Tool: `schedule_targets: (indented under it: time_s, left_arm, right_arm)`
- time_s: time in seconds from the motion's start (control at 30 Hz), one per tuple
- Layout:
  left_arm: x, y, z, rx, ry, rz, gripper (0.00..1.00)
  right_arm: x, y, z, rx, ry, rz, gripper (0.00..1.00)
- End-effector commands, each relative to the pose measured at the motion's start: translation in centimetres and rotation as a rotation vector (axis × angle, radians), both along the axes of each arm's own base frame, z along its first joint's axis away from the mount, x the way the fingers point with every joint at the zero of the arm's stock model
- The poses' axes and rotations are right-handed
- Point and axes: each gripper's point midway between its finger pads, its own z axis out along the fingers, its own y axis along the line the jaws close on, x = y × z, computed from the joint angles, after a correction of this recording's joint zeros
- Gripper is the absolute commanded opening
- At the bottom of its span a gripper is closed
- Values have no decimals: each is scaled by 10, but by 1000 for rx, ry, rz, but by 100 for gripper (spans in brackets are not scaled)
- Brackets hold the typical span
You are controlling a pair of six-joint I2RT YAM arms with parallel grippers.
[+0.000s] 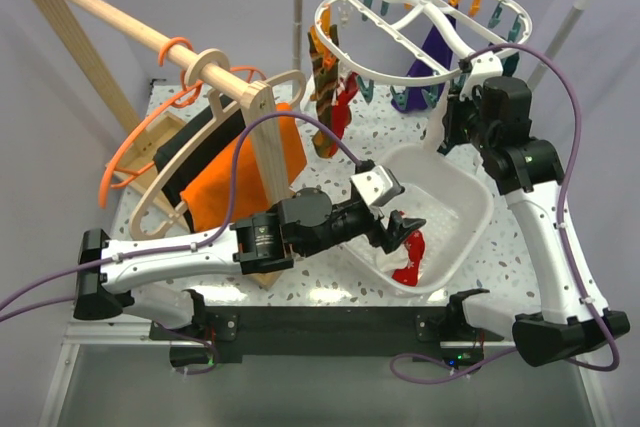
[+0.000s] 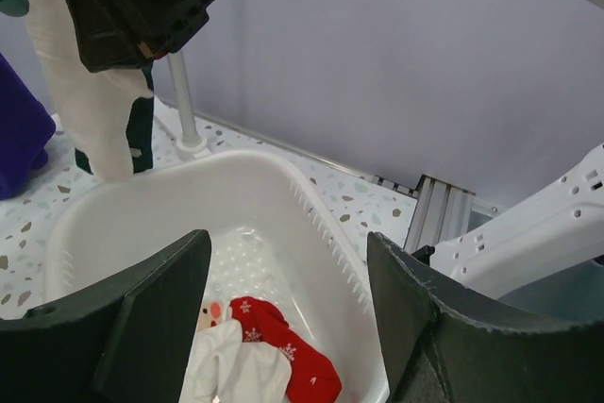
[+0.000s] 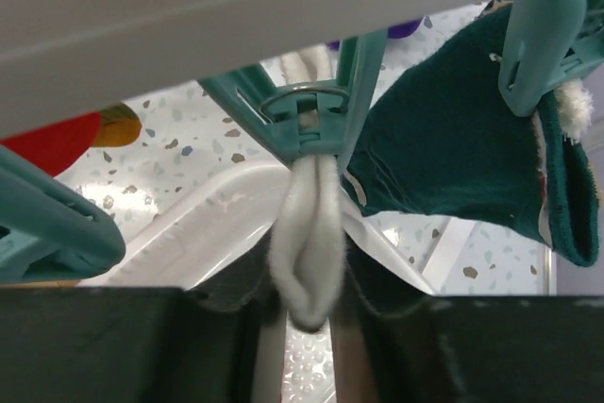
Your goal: Remove the socks clipped to the hanger
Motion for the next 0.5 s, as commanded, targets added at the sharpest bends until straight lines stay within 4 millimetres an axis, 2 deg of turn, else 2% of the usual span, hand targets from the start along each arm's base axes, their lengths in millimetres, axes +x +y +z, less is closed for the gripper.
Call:
schedule_targets:
  time_s: [0.0, 0.17, 0.2, 0.27, 0.3, 0.37, 0.4, 0.47]
  left_arm:
    - [-2, 3, 27, -85, -31, 2, 72]
    - [18, 3, 14, -50, -30, 110, 73]
    - [21, 2, 11, -44, -34, 129, 74]
    - [31, 6, 10, -39, -47, 187, 76]
    - [34, 6, 12, -48, -54, 205, 80]
    - [40, 7, 13, -47, -75, 240, 84]
    - [43, 6, 14, -54, -82, 254, 87]
    - [49, 5, 12, -47, -93, 293, 88]
  right_arm:
    - [1, 7, 18, 36, -68, 36, 20]
    - [-8, 21, 22, 117, -39, 75, 11]
    - [-11, 25, 31, 147, -46, 86, 9]
    - [-17, 30, 32, 174, -10, 105, 2]
    - [-19, 32, 43, 195, -21, 108, 1]
    - [-26, 35, 46, 229, 5, 111, 0]
    - [-30, 39, 57, 253, -10, 129, 0]
    - [-35, 44, 61, 288, 11, 139, 0]
